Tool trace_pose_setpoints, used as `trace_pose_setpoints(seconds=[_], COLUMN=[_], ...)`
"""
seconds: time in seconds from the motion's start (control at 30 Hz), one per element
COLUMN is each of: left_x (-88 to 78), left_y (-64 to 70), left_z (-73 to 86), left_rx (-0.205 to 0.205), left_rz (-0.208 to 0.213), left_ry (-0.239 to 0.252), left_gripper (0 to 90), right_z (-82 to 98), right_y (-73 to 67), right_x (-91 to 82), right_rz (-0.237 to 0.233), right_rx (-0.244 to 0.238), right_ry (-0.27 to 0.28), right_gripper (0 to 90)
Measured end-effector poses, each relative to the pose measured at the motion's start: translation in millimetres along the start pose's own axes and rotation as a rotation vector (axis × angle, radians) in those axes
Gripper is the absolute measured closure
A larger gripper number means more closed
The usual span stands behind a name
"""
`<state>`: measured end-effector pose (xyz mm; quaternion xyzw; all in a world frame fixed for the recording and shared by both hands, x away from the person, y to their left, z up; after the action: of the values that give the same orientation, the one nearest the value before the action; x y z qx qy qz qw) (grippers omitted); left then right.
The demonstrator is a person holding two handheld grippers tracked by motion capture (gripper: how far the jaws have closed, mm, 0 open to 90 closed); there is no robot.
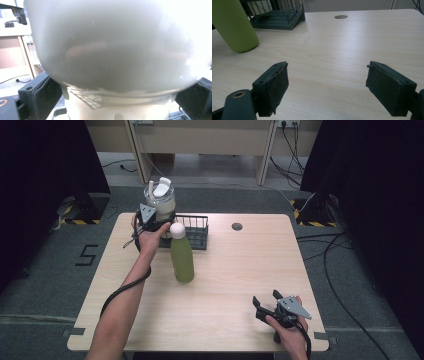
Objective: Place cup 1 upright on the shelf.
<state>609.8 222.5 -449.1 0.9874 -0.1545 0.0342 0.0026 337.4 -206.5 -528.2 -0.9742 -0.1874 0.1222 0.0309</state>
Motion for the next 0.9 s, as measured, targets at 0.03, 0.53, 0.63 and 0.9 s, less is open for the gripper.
trace_pose_setpoints(seconds=[0.03, 0.53, 0.63, 0.9], left_x=[-0.8, -15.4, -19.2, -25.6], left_y=[0.1, 0.4, 2.5, 0.6], left_z=[-0.2, -3.3, -6.1, -9.7], left_rx=[0.0, 0.019, 0.014, 0.011], left_rz=[0.0, -0.002, 0.008, 0.007], left_ry=[0.0, 0.008, 0.02, 0.024], left_gripper=[2.6, 1.0, 1.0, 0.7], right_z=[0.0, 0.1, 0.0, 0.0], right_y=[-0.1, -0.6, -0.4, -0.6], right_x=[0.0, 0.1, 0.3, 0.5], right_rz=[0.001, 0.0, 0.001, 0.002], right_rx=[0.0, -0.002, -0.002, -0.007], right_ry=[0.0, -0.002, -0.003, -0.005], right_gripper=[17.7, 17.2, 17.2, 17.1])
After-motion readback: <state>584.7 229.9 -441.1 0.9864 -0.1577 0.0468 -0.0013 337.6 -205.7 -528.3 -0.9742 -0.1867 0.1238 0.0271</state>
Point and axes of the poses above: each handheld gripper's, and its own axes: x roughly forward along the jaws, z roughly out of its underside, y roughly to its right, the point moved 2 cm from there along x, roughly forward along the jaws, and after that the axes turned 6 degrees about y, right-handed, at the moved point
